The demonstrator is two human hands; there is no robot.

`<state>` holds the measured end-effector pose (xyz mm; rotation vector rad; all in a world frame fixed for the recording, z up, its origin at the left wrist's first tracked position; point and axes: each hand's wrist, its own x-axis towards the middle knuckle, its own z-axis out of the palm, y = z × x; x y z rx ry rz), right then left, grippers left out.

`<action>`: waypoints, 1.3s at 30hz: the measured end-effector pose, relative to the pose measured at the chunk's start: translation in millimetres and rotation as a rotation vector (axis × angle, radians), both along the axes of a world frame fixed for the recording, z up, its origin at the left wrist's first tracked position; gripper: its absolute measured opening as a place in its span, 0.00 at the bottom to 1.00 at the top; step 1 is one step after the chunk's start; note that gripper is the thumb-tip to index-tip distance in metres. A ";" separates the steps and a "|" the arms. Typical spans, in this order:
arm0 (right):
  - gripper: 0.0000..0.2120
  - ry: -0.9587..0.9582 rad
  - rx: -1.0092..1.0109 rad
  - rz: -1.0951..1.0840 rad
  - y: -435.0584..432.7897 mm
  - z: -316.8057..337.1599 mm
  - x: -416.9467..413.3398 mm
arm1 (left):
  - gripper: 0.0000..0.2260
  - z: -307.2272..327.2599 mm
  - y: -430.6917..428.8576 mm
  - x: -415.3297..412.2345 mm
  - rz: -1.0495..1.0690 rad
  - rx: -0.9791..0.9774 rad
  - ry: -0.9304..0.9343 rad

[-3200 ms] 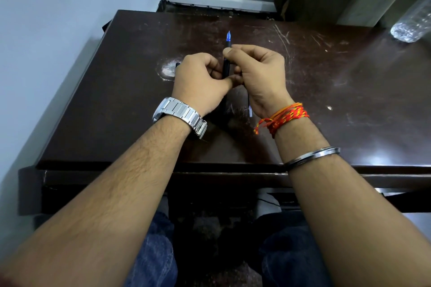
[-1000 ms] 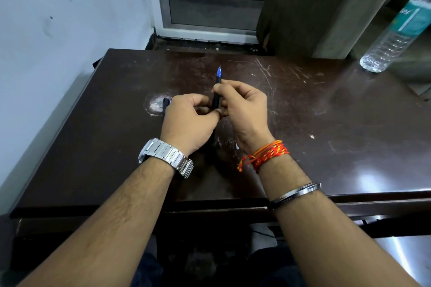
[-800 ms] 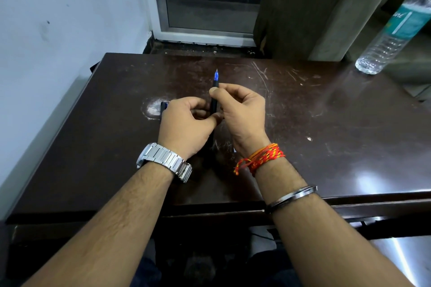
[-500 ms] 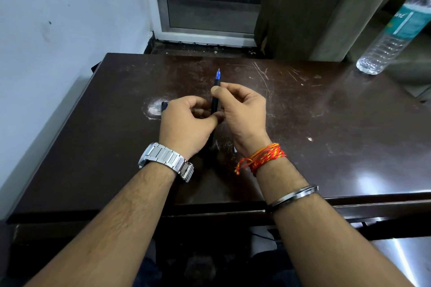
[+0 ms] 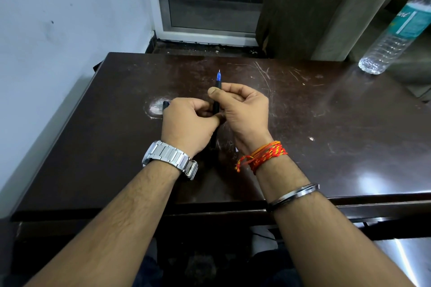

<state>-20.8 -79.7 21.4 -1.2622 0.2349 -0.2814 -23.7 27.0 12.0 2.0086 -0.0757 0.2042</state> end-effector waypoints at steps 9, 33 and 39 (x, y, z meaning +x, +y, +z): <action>0.07 0.089 -0.220 -0.151 -26.5 0.9 7.1 | 0.05 -3.5 5.7 2.9 0.039 -0.021 0.063; 0.07 0.453 -1.061 -0.125 -54.5 -17.6 8.4 | 0.05 -5.9 0.3 0.0 -0.024 -0.011 0.160; 0.08 0.482 -1.053 -0.122 -55.8 -18.9 11.2 | 0.06 -7.0 -0.1 -0.2 -0.041 -0.003 0.164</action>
